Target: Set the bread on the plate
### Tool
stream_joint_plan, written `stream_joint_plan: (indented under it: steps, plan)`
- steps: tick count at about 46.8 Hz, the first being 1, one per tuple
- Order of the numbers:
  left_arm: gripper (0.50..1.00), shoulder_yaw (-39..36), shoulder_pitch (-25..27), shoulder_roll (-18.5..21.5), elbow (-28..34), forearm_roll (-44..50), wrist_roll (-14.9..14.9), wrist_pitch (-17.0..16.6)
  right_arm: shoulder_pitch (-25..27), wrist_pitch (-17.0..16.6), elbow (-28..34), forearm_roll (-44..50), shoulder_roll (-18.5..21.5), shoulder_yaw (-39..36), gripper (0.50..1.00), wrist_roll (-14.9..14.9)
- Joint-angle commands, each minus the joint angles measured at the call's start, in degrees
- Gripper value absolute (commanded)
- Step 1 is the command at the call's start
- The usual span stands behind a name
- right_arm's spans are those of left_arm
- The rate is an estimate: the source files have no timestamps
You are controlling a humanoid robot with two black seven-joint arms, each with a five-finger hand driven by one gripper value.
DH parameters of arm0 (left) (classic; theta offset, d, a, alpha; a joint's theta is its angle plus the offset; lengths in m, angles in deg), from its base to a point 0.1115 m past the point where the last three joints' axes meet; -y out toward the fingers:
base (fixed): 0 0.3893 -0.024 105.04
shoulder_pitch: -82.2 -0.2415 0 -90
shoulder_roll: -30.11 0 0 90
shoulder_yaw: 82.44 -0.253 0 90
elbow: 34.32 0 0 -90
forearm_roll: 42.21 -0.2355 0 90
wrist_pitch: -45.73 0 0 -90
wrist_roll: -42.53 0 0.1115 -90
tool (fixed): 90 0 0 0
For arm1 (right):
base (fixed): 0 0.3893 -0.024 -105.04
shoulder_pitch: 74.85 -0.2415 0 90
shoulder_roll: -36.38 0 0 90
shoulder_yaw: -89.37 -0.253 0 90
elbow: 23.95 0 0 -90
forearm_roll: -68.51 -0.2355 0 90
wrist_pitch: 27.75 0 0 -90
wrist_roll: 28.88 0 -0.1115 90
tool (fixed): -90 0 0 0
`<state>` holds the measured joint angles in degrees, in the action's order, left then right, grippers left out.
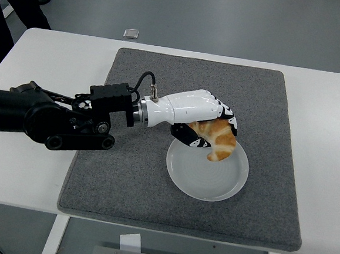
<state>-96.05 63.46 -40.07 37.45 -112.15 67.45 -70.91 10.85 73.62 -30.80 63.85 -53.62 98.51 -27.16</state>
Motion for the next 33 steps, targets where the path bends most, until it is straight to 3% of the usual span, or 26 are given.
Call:
stream_joint_plan:
  steps: [1,33]
  plan:
    - [0.500,0.0,-1.6,-0.9,-1.3,-1.1,0.6,-1.1,0.0,0.0,0.0,0.0,0.0,0.0,0.952,0.0]
    - [0.500,-0.1,-8.3,-3.6,-5.3,-1.7,0.7,-2.0,0.1,0.1,0.0,0.0,0.0,0.0,0.952,0.0]
